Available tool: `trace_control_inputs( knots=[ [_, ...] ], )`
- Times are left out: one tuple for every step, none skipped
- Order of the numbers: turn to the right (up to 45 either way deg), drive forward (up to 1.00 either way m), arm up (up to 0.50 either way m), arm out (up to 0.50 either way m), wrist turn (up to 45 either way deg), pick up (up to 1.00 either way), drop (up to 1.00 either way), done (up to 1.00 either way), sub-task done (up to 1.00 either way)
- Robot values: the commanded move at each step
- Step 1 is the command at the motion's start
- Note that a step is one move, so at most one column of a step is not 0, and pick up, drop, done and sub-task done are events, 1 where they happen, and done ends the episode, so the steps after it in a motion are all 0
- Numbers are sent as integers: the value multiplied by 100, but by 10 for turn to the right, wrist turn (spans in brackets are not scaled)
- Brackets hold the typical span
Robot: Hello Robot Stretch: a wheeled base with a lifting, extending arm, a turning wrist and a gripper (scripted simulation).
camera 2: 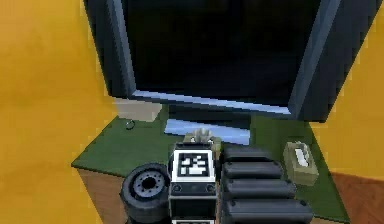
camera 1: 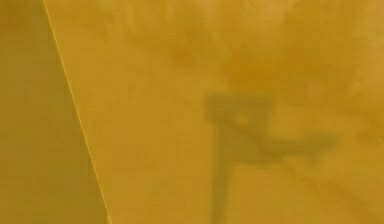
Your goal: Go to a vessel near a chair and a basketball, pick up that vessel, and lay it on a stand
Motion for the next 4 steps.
trace_control_inputs(
  knots=[
    [0,0,0,48,0,0,0,0,0],
    [0,0,0,0,450,0,0,0,0],
    [0,0,0,0,450,0,0,0,0],
    [0,0,0,0,450,0,0,0,0]
  ],
)
